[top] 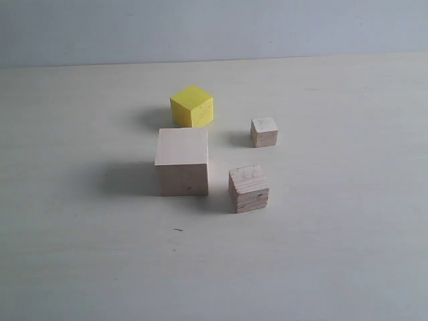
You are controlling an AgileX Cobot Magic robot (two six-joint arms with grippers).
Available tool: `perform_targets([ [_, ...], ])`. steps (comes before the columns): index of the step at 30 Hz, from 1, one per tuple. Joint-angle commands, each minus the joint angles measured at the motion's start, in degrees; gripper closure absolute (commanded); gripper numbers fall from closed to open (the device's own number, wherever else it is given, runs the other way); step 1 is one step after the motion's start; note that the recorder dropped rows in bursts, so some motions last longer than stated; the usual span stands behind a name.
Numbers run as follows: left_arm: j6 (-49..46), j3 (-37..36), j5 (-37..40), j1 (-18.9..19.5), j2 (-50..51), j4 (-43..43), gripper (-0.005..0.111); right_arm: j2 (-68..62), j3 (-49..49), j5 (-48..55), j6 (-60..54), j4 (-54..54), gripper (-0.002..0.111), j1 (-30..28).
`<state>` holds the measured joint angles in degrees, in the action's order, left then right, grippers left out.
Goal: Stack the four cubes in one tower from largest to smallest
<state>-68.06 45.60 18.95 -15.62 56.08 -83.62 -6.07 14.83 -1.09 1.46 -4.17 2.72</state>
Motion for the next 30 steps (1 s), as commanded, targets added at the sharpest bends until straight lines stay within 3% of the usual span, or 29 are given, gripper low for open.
perform_targets([
  [1, -0.2, -0.2, 3.1, -0.3, -0.7, 0.8, 0.107, -10.3, 9.4, 10.0, 0.1, 0.1, 0.108, -0.4],
  [5, -0.2, -0.2, 5.2, -0.3, -1.0, 0.8, 0.107, -22.5, 19.1, 17.5, -7.4, -1.6, 0.108, -0.4],
  [7, -0.2, -0.2, 6.1, -0.3, -1.4, 1.0, 0.107, -31.4, 25.9, 25.2, -17.3, -10.0, 0.108, 0.3],
  [10, -0.2, -0.2, 5.6, -0.3, -3.0, 2.4, 0.107, -46.3, 35.1, 39.2, -40.8, -30.7, 0.108, 6.4],
  [13, 1.4, -0.2, 3.9, -0.3, -4.8, 5.0, 0.107, -55.3, 38.8, 45.1, -45.0, -34.0, 0.108, 9.7],
  [16, 7.7, -0.2, 0.1, -0.3, -7.9, 14.0, 0.107, -65.0, 42.1, 47.1, -45.4, -32.7, 0.108, 13.2],
  [19, 21.5, -0.2, -2.4, -0.3, -11.8, 29.9, 0.107, -71.4, 44.0, 45.5, -48.0, -33.2, 0.108, 14.2],
  [23, 34.9, -0.2, -2.9, -0.3, -14.0, 44.9, 0.107, -74.6, 44.2, 35.5, -47.3, -33.4, 0.108, 14.2],
  [24, 44.1, -0.2, -2.4, -0.3, -14.1, 54.5, 0.107, -75.0, 44.2, 32.6, -47.5, -36.2, 0.108, 14.2],
  [28, 61.2, -0.2, 0.5, -0.3, -14.1, 72.7, 0.107, -75.0, 44.2, 27.3, -47.5, -43.4, 0.108, 14.2],
  [30, 61.8, -0.2, 1.6, -0.3, -14.3, 72.9, 0.107, -75.4, 44.2, 25.6, -47.3, -46.9, 0.108, 14.2],
])
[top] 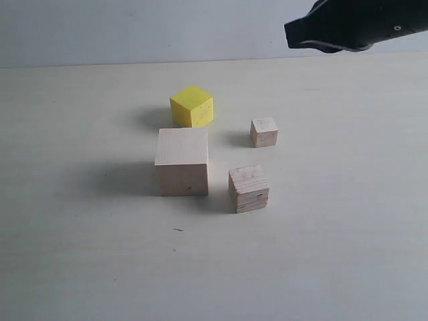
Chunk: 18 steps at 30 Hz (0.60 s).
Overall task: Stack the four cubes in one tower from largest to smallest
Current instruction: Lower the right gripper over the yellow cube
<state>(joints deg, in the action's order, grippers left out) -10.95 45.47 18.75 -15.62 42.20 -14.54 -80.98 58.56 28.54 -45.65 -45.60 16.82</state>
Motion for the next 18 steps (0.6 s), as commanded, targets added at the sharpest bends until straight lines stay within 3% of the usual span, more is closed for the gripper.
perform_targets([
  [1, 5.9, -0.1, 3.1, -0.3, -0.4, 3.8, 0.107, -1.3, 0.5, -6.3, -0.4, -8.4, 0.108, 0.1],
  [3, 5.9, -0.1, 4.8, -0.3, -0.4, 3.8, 0.107, -3.7, 0.8, -11.1, -1.4, -9.7, 0.108, 0.1],
  [6, 5.9, -0.1, 6.7, -0.3, -0.4, 3.8, 0.107, -8.9, 3.9, -6.3, -5.9, -9.3, 0.104, 0.2],
  [15, 5.9, -0.1, 9.3, -0.3, -0.4, 3.8, 0.107, -20.4, 20.7, 4.3, -3.7, -2.0, 0.029, 2.5],
  [18, 5.9, -0.1, 9.4, -0.3, -0.4, 3.8, 0.107, -23.5, 25.1, 8.0, -0.6, -1.7, 0.017, 2.5],
])
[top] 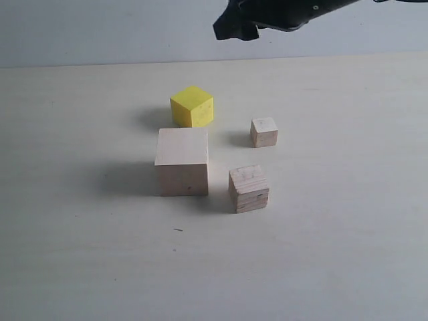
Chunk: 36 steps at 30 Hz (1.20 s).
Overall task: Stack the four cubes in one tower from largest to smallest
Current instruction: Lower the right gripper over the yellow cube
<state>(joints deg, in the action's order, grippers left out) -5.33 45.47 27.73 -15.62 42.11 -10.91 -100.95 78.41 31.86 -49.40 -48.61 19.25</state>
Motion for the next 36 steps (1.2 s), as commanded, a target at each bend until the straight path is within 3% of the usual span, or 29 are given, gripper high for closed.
perform_targets([
  [1, 0.2, -0.1, 0.4, -0.3, -0.3, 0.2, 0.107, -4.3, 6.3, 5.6, 3.5, 1.3, 0.016, 0.1],
  [10, 0.2, -0.1, 1.2, -0.3, -0.3, 0.2, 0.107, -8.9, 12.8, 12.6, 6.6, 4.2, 0.016, 1.1],
  [22, 0.2, -0.1, 2.4, -0.3, -0.3, -0.7, 0.107, -13.7, 12.8, 5.4, 22.4, 29.5, 0.016, 10.7],
  [36, 2.6, -0.1, 3.5, -0.3, -0.3, -0.7, 0.107, -18.2, 12.8, -3.9, 24.0, 31.2, 0.016, 11.1],
])
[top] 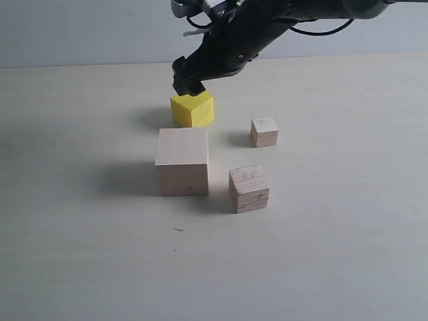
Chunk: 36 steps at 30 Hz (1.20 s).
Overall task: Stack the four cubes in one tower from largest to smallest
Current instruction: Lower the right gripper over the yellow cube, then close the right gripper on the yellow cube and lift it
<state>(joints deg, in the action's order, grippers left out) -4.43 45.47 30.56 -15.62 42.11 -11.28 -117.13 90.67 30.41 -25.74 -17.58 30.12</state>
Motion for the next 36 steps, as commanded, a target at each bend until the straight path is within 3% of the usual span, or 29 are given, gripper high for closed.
perform_targets([
  [1, 1.7, -0.1, 0.8, -0.3, -0.3, -0.4, 0.107, -2.7, 0.6, -2.5, 0.4, 0.2, 0.016, 0.2],
  [23, 1.7, -0.1, 3.2, -0.3, -0.3, -0.4, 0.107, -8.5, 0.6, -12.3, 0.2, -1.3, 0.016, 0.2],
  [36, 1.7, -0.1, 3.5, -0.3, -0.3, -0.4, 0.107, -14.4, 8.8, -5.7, 0.2, -1.8, 0.016, 0.2],
])
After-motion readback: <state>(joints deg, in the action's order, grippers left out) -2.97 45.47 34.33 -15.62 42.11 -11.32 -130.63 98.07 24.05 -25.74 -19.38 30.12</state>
